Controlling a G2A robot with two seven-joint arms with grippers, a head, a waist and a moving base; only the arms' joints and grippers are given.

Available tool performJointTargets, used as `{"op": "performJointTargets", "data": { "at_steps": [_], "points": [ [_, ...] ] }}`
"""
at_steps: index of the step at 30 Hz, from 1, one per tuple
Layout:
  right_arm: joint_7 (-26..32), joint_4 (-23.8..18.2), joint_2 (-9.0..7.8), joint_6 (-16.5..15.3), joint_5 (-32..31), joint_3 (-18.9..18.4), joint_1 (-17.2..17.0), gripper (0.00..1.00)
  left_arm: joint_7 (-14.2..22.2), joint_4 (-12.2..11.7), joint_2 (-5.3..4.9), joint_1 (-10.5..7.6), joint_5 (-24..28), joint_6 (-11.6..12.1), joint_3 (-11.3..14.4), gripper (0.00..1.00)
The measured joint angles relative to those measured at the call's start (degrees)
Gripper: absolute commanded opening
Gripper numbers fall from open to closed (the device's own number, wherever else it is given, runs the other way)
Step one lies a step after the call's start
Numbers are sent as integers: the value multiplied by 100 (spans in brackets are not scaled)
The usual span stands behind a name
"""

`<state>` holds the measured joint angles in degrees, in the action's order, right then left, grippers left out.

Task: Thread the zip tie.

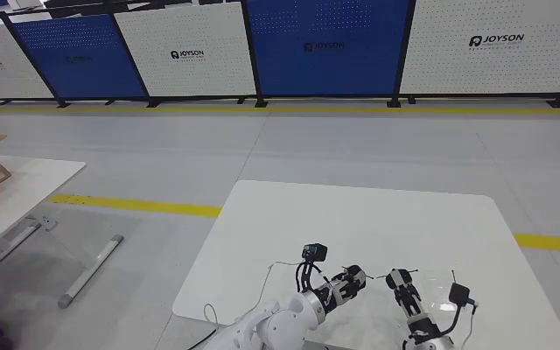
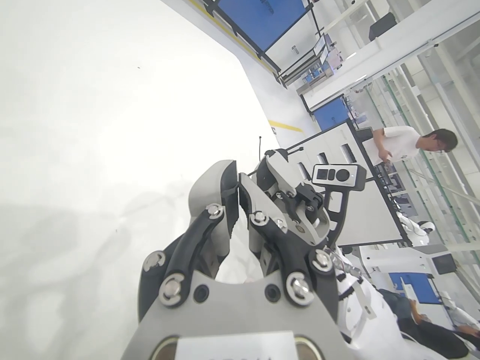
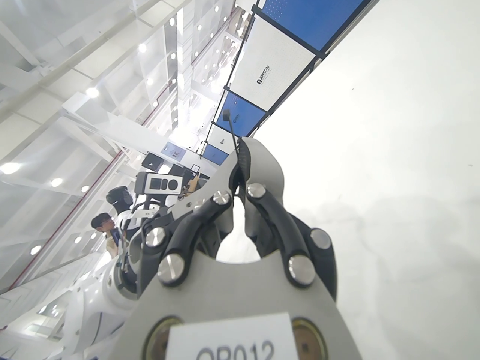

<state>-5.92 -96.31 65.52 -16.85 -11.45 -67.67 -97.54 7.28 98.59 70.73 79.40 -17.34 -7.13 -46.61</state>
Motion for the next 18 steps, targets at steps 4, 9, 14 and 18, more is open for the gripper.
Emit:
{"op": "performJointTargets", "data": {
  "at_steps": [4,9,14,18],
  "points": [
    [40,54,27,30,-21,31,31,0,0,0,0,0,0,0,0,0],
    [131,93,51,-31,44,29,54,0,0,0,0,0,0,0,0,0],
    [133,75,62,-132,65,-45,-13,0,0,0,0,0,0,0,0,0],
    [159,67,74,-136,67,-76,-32,0,0,0,0,0,0,0,0,0]
  ]
}}
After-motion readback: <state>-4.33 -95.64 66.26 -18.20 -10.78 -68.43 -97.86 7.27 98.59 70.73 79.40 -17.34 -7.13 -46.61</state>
